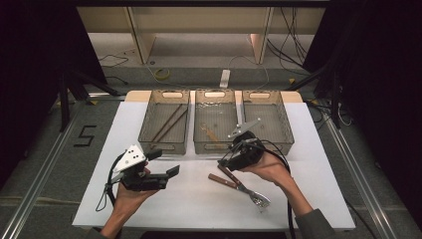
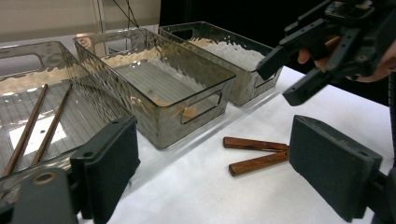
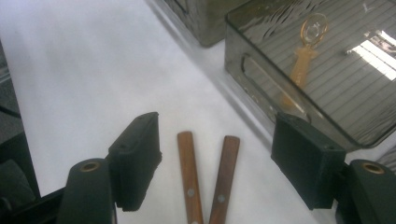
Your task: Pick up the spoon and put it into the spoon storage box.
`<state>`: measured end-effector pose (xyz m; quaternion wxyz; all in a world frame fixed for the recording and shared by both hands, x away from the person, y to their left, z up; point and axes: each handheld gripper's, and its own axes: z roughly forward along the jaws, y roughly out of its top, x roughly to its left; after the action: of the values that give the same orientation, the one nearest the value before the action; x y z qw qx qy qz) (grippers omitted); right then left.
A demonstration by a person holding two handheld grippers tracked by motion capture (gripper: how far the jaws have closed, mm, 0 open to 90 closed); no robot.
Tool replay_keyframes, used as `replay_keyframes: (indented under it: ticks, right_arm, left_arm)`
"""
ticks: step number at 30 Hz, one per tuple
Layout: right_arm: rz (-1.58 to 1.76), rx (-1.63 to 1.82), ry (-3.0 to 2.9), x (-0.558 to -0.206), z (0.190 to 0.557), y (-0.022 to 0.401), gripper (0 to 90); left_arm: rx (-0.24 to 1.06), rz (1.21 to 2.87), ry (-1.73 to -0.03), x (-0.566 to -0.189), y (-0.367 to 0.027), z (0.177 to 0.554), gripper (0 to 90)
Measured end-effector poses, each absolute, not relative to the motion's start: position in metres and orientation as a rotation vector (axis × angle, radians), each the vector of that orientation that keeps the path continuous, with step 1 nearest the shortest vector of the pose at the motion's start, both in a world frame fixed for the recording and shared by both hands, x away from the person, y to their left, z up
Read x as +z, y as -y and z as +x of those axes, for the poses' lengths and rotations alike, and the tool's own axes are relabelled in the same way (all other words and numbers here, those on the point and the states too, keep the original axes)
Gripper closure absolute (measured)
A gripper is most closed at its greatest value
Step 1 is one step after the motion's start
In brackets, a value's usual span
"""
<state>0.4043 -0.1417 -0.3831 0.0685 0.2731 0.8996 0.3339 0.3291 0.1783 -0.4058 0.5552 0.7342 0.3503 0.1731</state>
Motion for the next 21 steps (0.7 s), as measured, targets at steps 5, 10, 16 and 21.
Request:
replay_keyframes:
  ticks: [5,10,16,21]
  right_arm:
    - [0.811,0.990,-2.733,-0.387,0.395,0.144,32.2]
    - [0.815,0.961,-2.760,-0.393,0.390,0.145,30.5]
    - [0.800,0.918,-2.805,-0.400,0.389,0.142,31.9]
    - [0.791,0.868,-2.833,-0.407,0.389,0.140,33.3]
  left_arm:
    - [0.411,1.733,-0.823,-0.405,-0.178,0.328,15.6]
    - [0.406,1.731,-0.818,-0.405,-0.179,0.328,15.5]
    - [0.405,1.725,-0.816,-0.404,-0.179,0.327,15.5]
    - [0.402,1.722,-0.816,-0.404,-0.179,0.327,15.4]
